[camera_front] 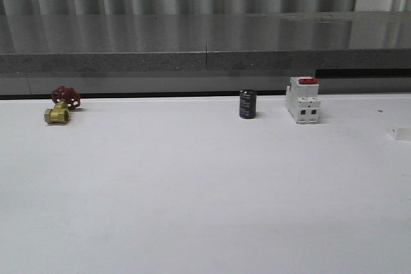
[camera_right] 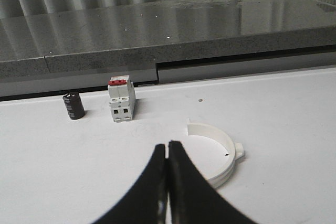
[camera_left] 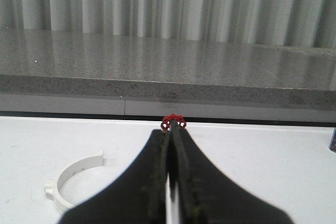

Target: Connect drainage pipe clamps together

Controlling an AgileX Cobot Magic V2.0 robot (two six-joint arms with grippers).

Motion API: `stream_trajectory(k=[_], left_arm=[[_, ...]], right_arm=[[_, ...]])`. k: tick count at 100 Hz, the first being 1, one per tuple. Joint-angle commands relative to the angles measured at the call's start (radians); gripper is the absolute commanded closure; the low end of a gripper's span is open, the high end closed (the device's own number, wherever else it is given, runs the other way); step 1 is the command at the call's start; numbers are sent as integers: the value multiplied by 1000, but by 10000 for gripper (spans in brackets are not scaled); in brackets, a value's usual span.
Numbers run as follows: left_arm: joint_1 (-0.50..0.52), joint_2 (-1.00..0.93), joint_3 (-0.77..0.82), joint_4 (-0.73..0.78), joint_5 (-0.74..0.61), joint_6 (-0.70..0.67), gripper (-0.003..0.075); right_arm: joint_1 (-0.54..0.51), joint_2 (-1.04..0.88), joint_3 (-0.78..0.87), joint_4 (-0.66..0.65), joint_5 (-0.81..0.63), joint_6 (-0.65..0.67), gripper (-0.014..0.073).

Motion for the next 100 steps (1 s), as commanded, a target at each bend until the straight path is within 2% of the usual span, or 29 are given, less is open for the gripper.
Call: stream_trajectory(k=[1, 31, 43, 69, 88, 100], left_arm=[[4, -17, 46, -2, -82, -1, 741], [4, -17, 31, -4, -77, -1, 741], [4, -14, -18, -20, -28, -1, 741], [4, 121, -245, -60, 193, -1, 741], [4, 401, -514, -46, 465, -1, 741], [4, 584, -662, -44, 590, -1, 741]], right_arm=[[1, -18, -20, -1, -81, -8, 661], [1, -18, -20, -1, -81, -8, 661], [1, -18, -20, -1, -81, -8, 661], [1, -18, -20, -1, -81, -8, 661], [1, -18, -20, -1, -81, -8, 661], [1, -18, -20, -1, -81, -8, 661]])
